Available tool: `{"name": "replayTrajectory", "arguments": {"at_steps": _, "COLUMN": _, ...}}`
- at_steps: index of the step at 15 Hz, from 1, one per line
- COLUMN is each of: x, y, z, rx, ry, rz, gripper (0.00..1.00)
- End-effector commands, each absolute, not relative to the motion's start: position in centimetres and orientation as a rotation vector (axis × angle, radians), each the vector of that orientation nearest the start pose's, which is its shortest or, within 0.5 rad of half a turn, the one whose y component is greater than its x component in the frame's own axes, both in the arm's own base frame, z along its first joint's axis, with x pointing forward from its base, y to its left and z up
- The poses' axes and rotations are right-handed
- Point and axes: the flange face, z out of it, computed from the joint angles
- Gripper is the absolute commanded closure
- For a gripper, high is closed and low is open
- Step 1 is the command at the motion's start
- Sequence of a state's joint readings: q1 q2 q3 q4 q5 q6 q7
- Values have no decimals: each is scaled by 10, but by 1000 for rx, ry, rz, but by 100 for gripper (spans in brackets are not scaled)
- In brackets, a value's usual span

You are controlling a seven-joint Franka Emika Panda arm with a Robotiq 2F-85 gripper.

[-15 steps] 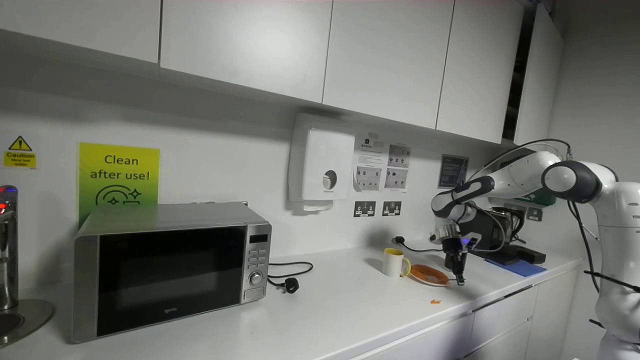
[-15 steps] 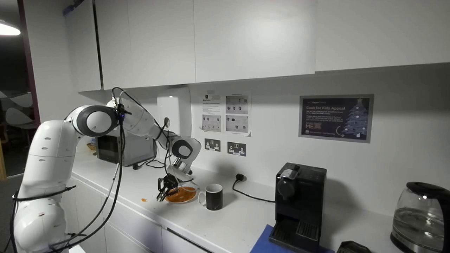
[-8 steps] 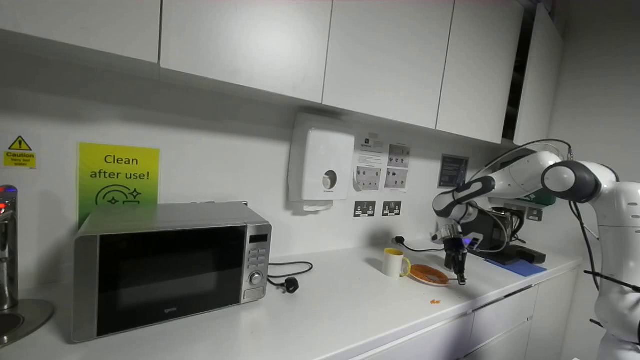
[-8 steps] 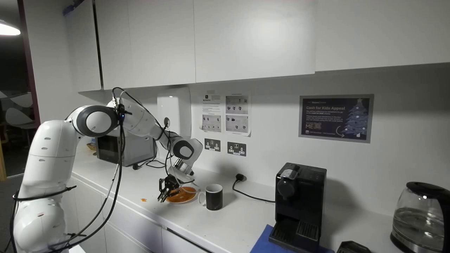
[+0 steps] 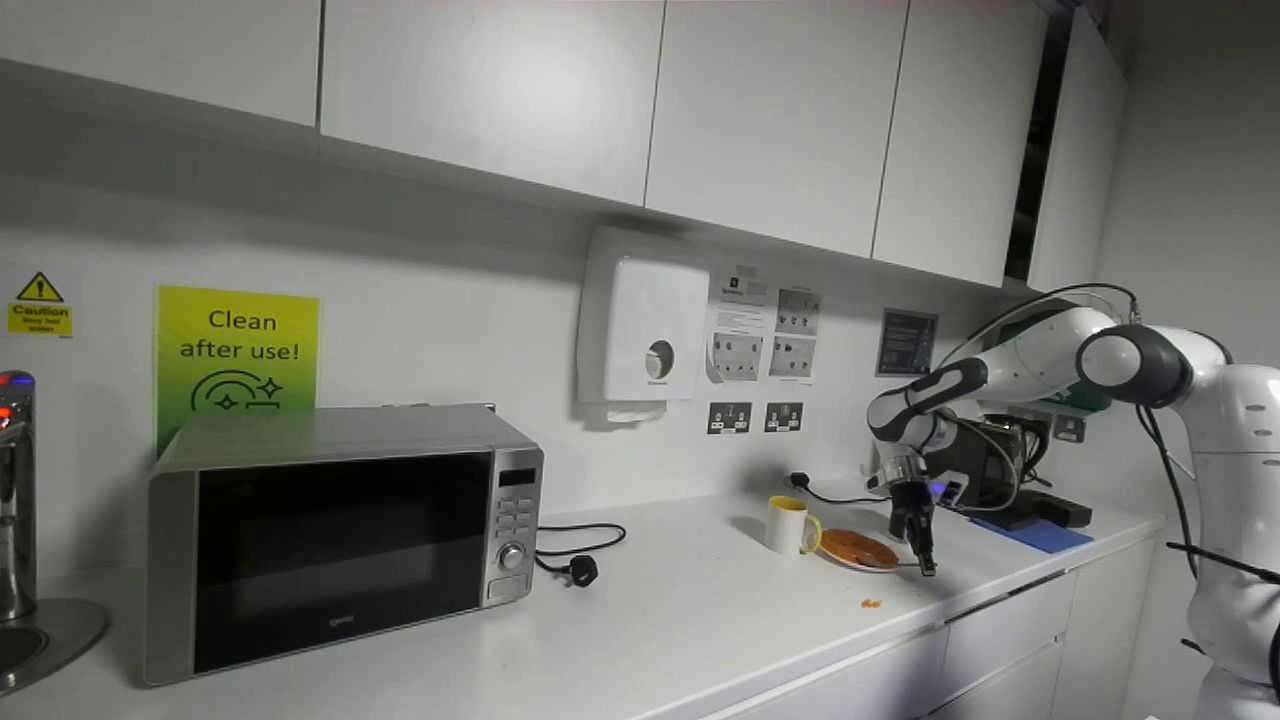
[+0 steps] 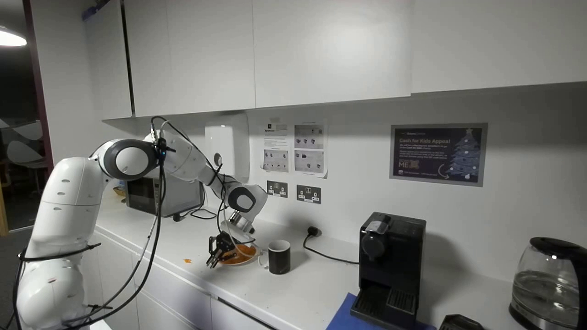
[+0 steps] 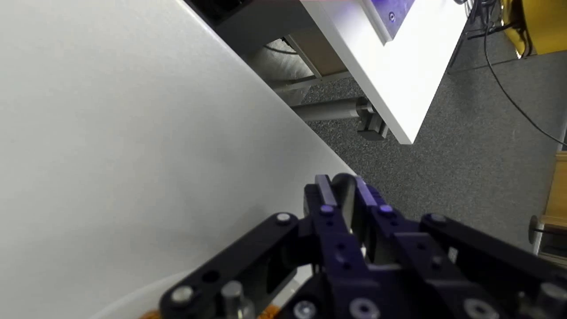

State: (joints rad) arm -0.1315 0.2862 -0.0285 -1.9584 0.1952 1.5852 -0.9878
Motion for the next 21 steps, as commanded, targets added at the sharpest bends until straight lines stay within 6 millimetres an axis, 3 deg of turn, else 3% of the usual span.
{"name": "replayTrajectory", "arguments": {"at_steps": 1, "x": 528, "y": -73, "z": 311, "rx": -2376, "ry": -914, "rz": 574, "gripper": 97}}
{"name": "replayTrajectory", "arguments": {"at_steps": 10, "x": 533, "y": -85, "z": 313, "rx": -2412, "ry": -883, "rz": 569, "gripper": 97}}
{"name": "replayTrajectory", "arguments": {"at_steps": 16, "x": 529, "y": -70, "z": 331, "rx": -2401, "ry": -940, "rz": 542, "gripper": 97}}
{"name": "replayTrajectory", "arguments": {"at_steps": 21, "x": 531, "y": -44, "z": 330, "rx": -2381, "ry": -991, "rz": 559, "gripper": 97}}
